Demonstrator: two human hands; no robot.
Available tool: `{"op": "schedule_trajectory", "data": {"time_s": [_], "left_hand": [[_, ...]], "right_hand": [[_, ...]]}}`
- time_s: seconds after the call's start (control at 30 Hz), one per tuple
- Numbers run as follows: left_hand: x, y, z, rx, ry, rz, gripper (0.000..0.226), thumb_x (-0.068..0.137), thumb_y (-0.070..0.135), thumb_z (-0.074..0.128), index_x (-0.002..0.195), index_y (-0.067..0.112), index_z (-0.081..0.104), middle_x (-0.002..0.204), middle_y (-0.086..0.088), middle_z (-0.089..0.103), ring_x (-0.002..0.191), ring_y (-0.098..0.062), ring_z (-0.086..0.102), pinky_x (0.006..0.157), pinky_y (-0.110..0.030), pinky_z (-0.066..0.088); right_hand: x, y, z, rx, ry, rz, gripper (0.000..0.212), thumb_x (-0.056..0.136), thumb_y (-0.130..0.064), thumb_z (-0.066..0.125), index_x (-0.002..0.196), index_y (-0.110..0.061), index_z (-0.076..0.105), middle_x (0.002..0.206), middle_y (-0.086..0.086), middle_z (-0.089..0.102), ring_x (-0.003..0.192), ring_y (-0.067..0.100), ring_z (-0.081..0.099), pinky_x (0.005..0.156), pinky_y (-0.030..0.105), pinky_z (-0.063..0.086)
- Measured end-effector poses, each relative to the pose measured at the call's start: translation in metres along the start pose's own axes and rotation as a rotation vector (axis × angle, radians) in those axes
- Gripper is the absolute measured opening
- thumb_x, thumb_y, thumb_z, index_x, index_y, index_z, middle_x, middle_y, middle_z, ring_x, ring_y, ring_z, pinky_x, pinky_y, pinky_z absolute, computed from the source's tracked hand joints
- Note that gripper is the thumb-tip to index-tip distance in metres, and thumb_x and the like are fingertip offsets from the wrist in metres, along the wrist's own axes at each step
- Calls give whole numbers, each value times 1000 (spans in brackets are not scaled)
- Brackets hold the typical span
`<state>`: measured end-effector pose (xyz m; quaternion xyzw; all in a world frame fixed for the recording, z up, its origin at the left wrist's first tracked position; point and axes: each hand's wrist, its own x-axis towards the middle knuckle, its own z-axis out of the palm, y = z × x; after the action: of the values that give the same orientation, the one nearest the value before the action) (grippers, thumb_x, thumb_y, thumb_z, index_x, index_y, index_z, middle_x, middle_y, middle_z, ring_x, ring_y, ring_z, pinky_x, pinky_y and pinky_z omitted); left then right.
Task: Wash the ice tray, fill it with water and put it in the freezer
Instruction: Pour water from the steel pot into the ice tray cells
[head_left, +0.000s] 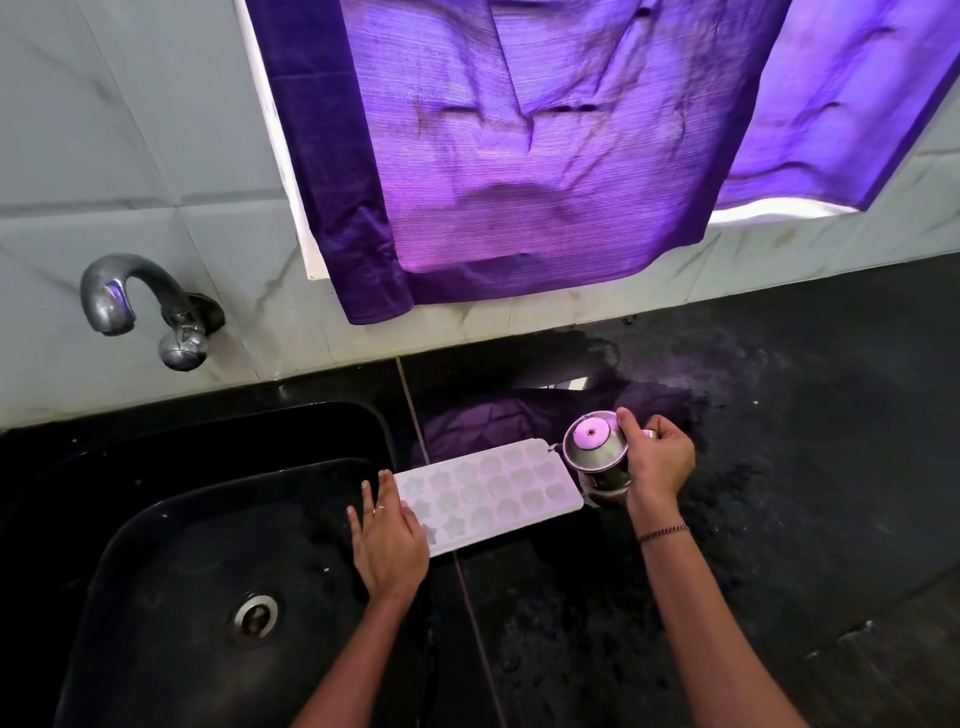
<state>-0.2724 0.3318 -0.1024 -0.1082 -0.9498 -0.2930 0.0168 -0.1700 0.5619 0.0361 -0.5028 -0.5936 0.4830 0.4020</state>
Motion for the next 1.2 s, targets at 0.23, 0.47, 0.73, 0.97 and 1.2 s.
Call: {"op": "schedule_trajectory", "data": {"time_s": [0.23, 0.47, 0.73, 0.97, 1.2], "left_hand": [[0, 0, -1, -4, 0, -3, 49, 97, 15, 34, 146, 7, 31, 151, -5, 35, 146, -19, 17, 120, -39, 6], [0, 0, -1, 9, -7, -5, 50, 97, 16, 34, 146, 8, 30, 152, -5, 34, 146, -18, 16, 120, -39, 6], [0, 0, -2, 7, -4, 1, 49, 97, 15, 34, 146, 7, 31, 151, -6, 35, 146, -20, 18, 120, -39, 7], [0, 0, -1, 1, -7, -6, 50, 97, 15, 34, 146, 8, 31, 151, -5, 35, 146, -20, 18, 120, -40, 7], [0, 0, -1, -13, -7, -17, 50, 97, 16, 33, 146, 9, 30, 152, -3, 34, 146, -18, 16, 120, -39, 7]], "right_hand": [[2, -1, 1, -17, 1, -8, 51, 77, -18, 75, 48, -14, 33, 48, 0, 35, 49, 12, 28, 54, 29, 32], [1, -3, 2, 49, -15, 24, 51, 76, -16, 75, 50, -15, 32, 48, -1, 33, 50, 11, 27, 52, 27, 31], [5, 0, 5, 269, -39, 241, 48, 75, -13, 75, 52, -18, 32, 54, 0, 38, 54, 12, 33, 55, 27, 35], [-2, -1, 14, 227, -64, 178, 50, 76, -12, 75, 51, -18, 31, 52, -2, 35, 53, 11, 30, 55, 27, 33], [-10, -3, 19, 29, -71, -6, 52, 77, -14, 74, 50, -15, 30, 49, 0, 30, 51, 13, 24, 51, 27, 27]]}}
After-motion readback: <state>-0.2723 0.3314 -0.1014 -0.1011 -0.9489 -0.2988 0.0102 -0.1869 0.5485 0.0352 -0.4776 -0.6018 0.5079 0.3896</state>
